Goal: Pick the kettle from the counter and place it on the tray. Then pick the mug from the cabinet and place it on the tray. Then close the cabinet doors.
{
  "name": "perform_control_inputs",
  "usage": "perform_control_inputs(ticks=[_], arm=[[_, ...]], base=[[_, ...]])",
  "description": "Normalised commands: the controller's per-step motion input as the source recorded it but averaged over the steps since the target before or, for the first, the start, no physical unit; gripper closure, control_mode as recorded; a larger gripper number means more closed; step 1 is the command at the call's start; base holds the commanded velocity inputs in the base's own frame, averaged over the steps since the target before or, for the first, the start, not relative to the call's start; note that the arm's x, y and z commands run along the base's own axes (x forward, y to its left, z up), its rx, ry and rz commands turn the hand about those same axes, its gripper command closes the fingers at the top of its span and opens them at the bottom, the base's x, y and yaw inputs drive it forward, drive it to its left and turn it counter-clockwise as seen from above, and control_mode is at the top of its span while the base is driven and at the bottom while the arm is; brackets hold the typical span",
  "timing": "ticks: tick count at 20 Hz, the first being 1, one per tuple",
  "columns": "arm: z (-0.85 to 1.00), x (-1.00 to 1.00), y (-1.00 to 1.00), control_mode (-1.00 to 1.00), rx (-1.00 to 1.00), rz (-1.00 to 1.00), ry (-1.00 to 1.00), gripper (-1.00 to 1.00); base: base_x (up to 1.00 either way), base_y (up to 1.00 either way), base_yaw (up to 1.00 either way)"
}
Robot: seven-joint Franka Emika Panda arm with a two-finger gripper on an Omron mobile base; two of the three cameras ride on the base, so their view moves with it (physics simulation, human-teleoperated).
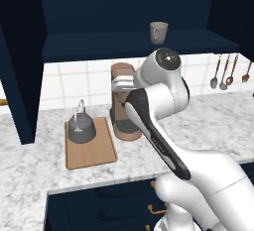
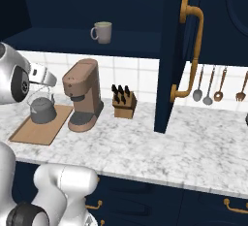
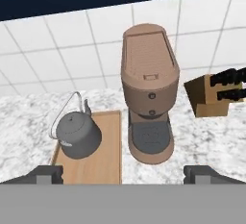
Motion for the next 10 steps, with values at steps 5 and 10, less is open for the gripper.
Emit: perform_control_inputs(ticks=[5,10], arm=[[0.57,-0.05,-0.49,-1.0,0.0,-0.04,0.0,-1.0],[0.49,-0.01,-0.48,-1.0,-0.01,-0.03,0.0,-1.0]], base=[[0.0,0.0,0.0],[0.0,0.0,0.0]])
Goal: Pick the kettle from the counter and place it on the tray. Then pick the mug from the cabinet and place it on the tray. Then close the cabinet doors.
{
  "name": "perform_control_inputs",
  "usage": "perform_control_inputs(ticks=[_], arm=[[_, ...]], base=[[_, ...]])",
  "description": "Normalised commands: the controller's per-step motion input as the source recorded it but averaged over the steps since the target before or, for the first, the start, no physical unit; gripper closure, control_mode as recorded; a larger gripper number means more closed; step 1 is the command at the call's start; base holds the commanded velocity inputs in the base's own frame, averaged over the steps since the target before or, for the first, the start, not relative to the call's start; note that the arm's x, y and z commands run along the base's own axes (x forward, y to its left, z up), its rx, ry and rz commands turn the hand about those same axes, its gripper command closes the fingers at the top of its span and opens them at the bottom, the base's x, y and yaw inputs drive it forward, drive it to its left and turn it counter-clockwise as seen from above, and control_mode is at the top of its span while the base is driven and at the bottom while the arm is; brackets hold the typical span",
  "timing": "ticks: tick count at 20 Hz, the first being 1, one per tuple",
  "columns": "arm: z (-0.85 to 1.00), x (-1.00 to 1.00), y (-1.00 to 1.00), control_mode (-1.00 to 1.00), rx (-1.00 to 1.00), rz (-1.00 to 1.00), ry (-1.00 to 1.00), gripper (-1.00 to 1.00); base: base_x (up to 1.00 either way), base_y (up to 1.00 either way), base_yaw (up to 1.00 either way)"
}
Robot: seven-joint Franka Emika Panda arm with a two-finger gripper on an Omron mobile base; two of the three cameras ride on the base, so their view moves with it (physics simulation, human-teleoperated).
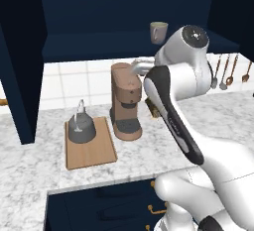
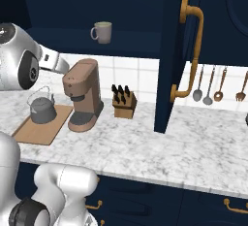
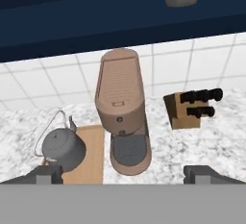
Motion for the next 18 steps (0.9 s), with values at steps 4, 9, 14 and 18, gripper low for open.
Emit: perform_control_inputs(ticks=[4,9,14,18], arm=[[0.44,0.0,-0.46,-1.0,-0.02,0.0,-0.02,-1.0],[0.22,0.1,-0.31,-1.0,-0.12,-0.04,-0.12,-1.0],[0.37,0.26,-0.23,-1.0,-0.04,-0.01,-0.06,-1.0],[0.36,0.35,-0.1,-1.0,0.0,-0.03,-0.09,-1.0]], base=[[0.0,0.0,0.0],[0.0,0.0,0.0],[0.0,0.0,0.0],[0.0,0.0,0.0]])
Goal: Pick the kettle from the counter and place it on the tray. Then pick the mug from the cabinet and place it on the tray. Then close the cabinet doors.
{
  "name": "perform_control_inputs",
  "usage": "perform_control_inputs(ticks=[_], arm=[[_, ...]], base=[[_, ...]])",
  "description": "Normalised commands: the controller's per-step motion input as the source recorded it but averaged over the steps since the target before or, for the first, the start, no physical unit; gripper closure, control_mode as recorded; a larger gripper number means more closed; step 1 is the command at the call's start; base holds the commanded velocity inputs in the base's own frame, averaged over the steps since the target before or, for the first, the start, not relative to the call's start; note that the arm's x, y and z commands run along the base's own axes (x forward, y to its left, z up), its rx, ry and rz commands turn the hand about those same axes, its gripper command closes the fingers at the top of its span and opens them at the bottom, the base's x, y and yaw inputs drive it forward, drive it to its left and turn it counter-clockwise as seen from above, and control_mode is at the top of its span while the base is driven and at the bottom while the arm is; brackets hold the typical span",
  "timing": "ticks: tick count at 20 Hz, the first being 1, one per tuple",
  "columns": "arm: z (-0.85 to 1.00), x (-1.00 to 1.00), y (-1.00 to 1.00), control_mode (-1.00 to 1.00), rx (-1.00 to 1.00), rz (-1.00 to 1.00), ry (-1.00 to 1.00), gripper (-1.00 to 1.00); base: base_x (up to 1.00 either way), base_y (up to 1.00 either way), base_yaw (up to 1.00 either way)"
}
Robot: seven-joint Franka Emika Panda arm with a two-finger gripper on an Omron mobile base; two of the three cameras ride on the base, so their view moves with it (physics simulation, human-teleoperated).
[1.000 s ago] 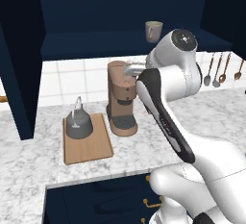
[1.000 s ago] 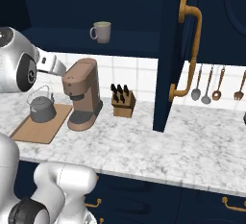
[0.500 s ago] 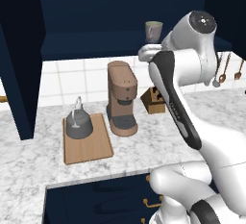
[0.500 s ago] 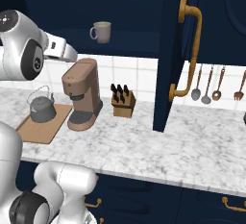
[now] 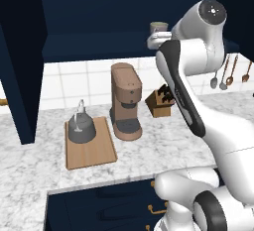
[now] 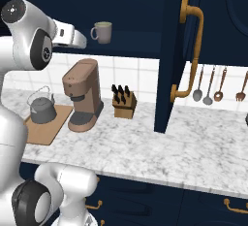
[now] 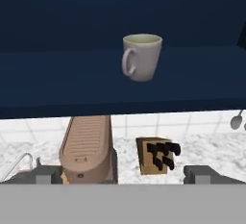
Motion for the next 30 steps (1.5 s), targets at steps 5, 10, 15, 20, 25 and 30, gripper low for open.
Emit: perform_control_inputs(ticks=[5,10,15,20,25,30], arm=[[0.14,0.35,-0.01,-1.0,-0.03,-0.11,-0.13,-1.0],[0.0,0.42,-0.02,-1.0,0.0,-0.21,-0.02,-1.0],[0.01,0.49,-0.06,-1.0,0.06,-0.04,0.0,-1.0],[-0.05,0.44,-0.06,-1.0,0.08,0.0,0.0,-1.0],[-0.08,0.41,-0.03,-1.0,0.01,-0.02,0.02,-1.0],[0.0,0.4,0.0,-1.0,0.01,-0.02,0.12,-1.0]], base=[[0.0,0.0,0.0],[0.0,0.0,0.0],[0.0,0.0,0.0],[0.0,0.0,0.0],[0.0,0.0,0.0],[0.0,0.0,0.0]])
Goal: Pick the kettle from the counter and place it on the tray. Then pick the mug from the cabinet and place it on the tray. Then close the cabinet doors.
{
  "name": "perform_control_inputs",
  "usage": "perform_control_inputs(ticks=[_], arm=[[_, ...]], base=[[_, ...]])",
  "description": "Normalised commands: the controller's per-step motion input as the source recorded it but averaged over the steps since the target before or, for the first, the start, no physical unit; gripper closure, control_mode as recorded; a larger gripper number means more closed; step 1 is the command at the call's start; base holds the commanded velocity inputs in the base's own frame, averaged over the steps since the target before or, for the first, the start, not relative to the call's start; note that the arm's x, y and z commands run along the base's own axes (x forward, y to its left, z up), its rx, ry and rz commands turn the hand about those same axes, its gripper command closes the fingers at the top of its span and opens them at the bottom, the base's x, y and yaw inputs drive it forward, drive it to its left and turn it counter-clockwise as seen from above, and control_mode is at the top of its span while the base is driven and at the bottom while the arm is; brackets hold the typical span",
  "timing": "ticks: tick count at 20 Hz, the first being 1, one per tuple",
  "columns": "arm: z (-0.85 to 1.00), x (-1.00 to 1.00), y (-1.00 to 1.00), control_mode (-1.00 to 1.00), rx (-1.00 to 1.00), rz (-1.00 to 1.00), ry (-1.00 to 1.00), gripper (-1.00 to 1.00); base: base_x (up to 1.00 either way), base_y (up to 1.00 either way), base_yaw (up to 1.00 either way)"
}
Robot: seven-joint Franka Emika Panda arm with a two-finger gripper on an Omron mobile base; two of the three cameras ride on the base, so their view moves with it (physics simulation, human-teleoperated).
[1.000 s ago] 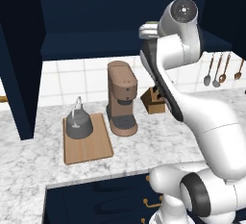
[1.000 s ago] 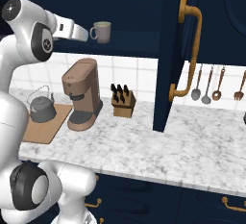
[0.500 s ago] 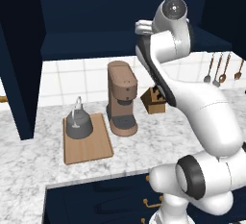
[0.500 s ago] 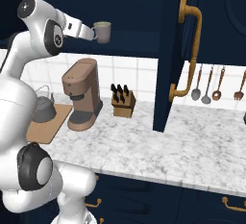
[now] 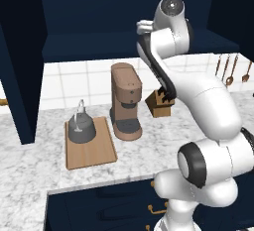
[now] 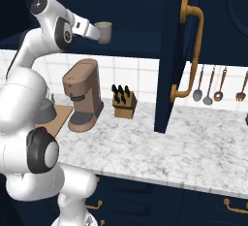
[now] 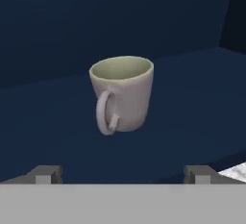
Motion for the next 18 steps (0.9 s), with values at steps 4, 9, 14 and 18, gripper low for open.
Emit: perform_control_inputs(ticks=[4,9,14,18], arm=[[-0.01,0.45,0.0,-1.0,0.0,-0.01,0.08,-1.0],[-0.11,0.39,0.0,-1.0,0.0,-0.02,0.01,-1.0],[-0.16,0.34,0.0,-1.0,0.0,-0.05,0.0,-1.0],[-0.05,0.32,0.0,-1.0,0.0,-0.05,0.0,-1.0]], base=[[0.0,0.0,0.0],[0.0,0.0,0.0],[0.0,0.0,0.0],[0.0,0.0,0.0]])
